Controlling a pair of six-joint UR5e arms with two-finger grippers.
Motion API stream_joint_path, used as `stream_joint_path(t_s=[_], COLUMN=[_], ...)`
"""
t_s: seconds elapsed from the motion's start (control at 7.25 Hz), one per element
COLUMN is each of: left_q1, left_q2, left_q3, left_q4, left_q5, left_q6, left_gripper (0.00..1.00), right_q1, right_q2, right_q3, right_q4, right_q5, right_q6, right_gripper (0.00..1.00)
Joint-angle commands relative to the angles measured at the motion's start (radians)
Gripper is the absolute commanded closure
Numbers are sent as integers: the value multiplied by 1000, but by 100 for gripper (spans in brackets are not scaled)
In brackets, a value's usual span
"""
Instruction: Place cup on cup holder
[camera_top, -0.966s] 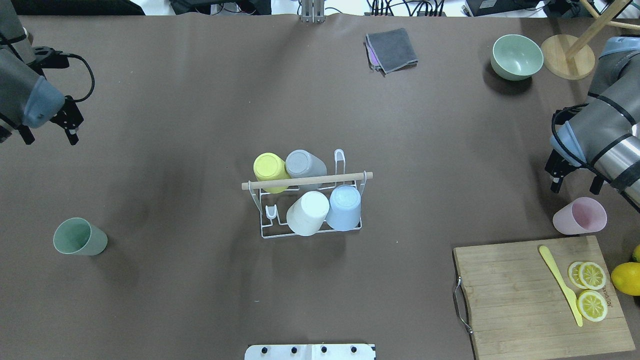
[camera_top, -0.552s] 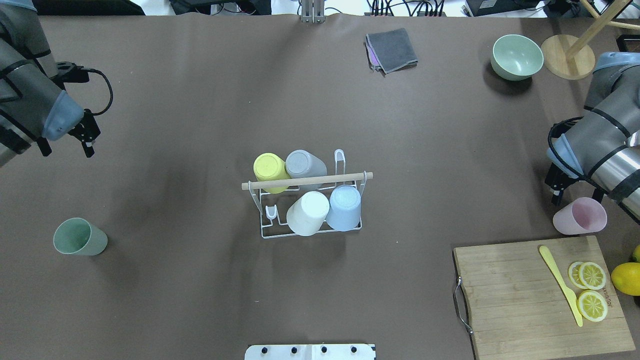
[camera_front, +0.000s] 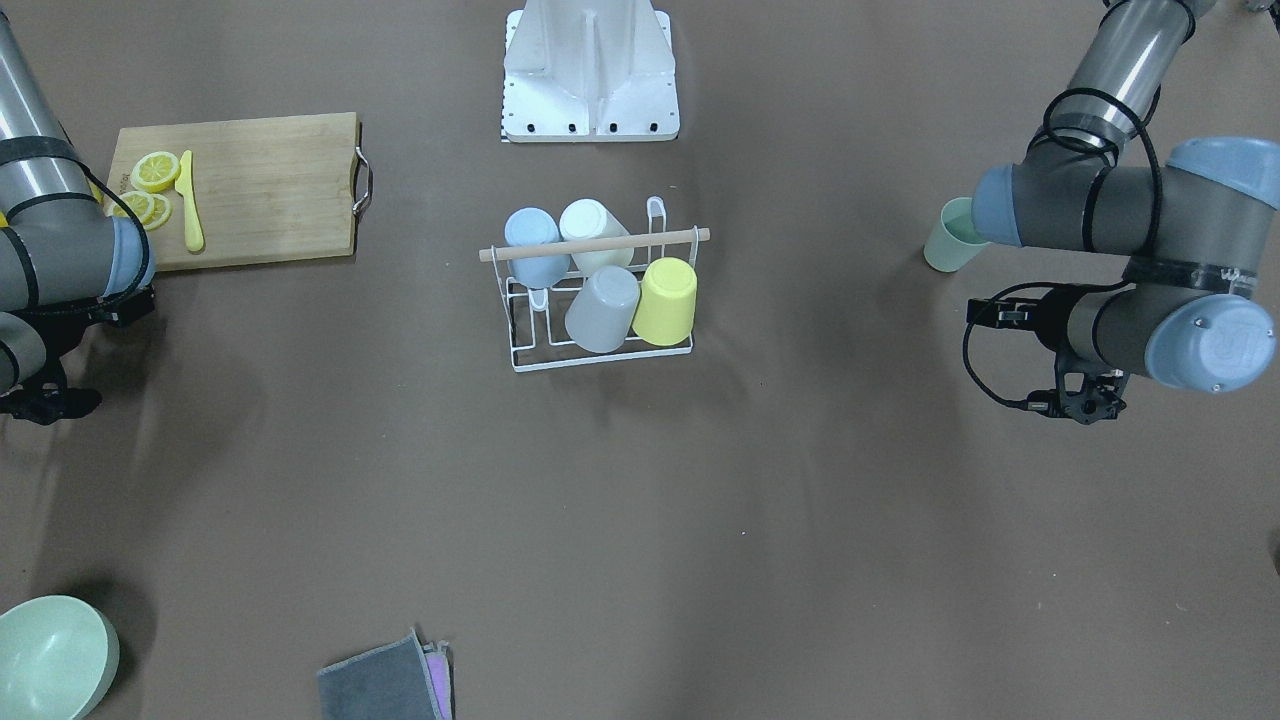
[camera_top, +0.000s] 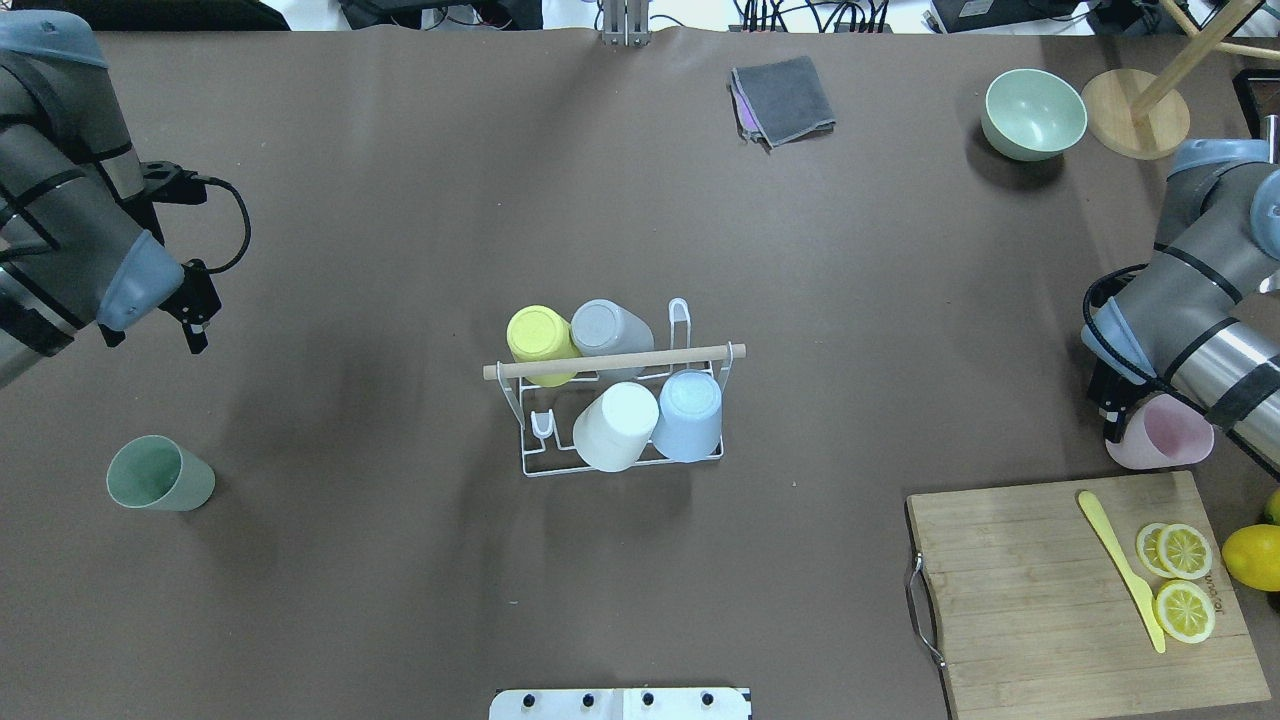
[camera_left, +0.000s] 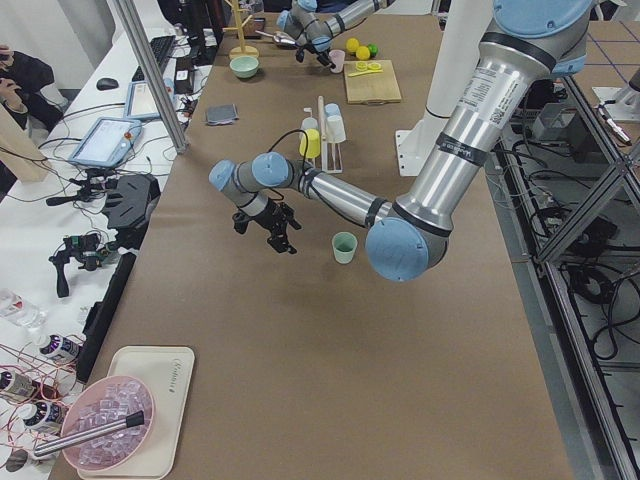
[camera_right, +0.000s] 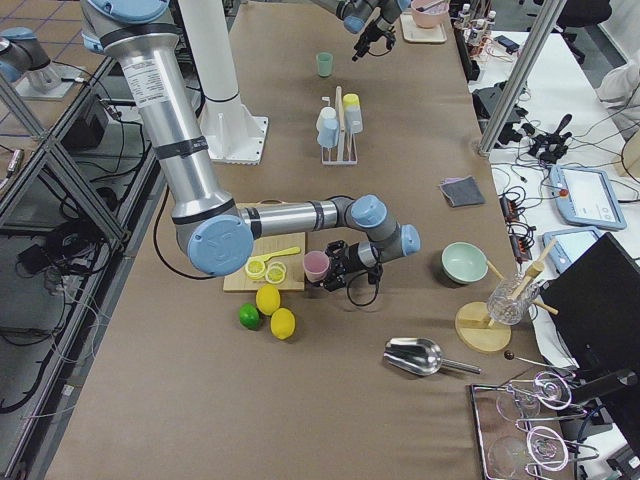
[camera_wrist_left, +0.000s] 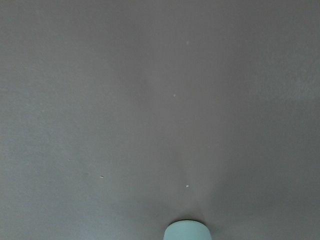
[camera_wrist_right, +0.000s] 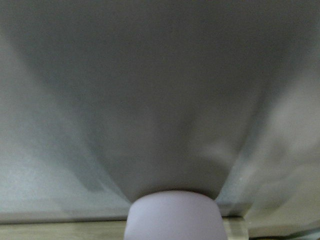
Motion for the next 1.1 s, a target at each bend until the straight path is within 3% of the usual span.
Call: stream_joint_path(t_s=[0.0,0.14,0.55,0.83,0.97], left_q1=[44,62,139,162,162], left_q2=[17,30,43,65,86], left_q3=[-10,-10,4,6,0], left_q4=[5,16,31,44,44], left_q5=[-8,-28,-57,-92,-102], left_q6=[0,0,0,1,1], left_gripper=[2,2,2,2,2], right_q1=[-25,-25,-10,-10,-10], right_q2=[-12,-12,-9,-7,-7], right_q3=[-1,1,4,2,2], right_q4=[-1,-19,-53,-53,-53], right_q5=[2,0,0,0,2], right_q6=[-2,-3,-25,-23,-22], right_gripper=[5,6,27,52,52])
